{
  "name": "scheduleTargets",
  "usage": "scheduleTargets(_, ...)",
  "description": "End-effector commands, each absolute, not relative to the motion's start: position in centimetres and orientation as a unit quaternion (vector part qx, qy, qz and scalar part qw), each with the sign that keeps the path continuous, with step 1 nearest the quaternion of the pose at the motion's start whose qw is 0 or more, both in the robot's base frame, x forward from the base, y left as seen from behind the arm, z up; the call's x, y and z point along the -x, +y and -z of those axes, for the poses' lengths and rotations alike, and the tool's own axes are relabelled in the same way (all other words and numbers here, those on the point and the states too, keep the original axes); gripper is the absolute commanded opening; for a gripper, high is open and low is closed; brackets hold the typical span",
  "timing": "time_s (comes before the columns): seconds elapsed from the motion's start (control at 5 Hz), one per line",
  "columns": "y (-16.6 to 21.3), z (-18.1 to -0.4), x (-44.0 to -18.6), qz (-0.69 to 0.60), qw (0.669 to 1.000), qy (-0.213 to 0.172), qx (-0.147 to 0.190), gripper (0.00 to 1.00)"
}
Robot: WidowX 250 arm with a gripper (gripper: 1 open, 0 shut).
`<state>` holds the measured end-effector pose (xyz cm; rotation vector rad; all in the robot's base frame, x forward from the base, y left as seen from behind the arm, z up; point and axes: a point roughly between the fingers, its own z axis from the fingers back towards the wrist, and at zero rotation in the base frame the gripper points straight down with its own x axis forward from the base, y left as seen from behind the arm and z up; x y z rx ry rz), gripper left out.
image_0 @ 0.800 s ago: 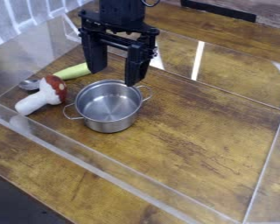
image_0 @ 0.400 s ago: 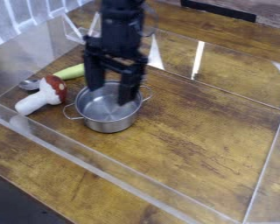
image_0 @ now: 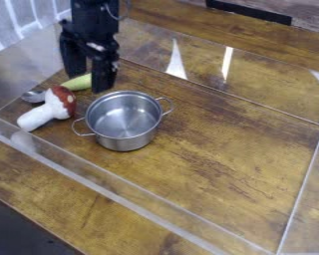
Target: Move the green spoon to the right
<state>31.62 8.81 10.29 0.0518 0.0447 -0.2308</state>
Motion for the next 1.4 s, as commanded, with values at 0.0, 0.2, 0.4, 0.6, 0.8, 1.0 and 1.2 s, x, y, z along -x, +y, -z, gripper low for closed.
scheduleTargets(0.0, 9.8, -11.6, -31.9, 0.061, 0.997, -0.017, -0.042, 1.00)
scheduleTargets(0.2, 9.3, -10.7, -31.7, 0.012, 0.999, -0.026, -0.039, 1.00)
scheduleTargets(0.4, 9.0, -10.1, -32.0, -0.028, 0.998, -0.038, -0.039, 1.00)
scheduleTargets(0.6, 9.7, -8.9, -32.7, -0.015, 0.998, -0.046, -0.037, 1.00)
scheduleTargets(0.8, 10.4, -7.7, -33.4, -0.003, 0.998, -0.049, -0.037, 1.00)
scheduleTargets(1.0, 10.6, -7.8, -34.8, 0.002, 0.998, -0.054, -0.040, 1.00)
scheduleTargets(1.2, 10.8, -8.1, -35.7, -0.007, 0.997, -0.061, -0.042, 1.00)
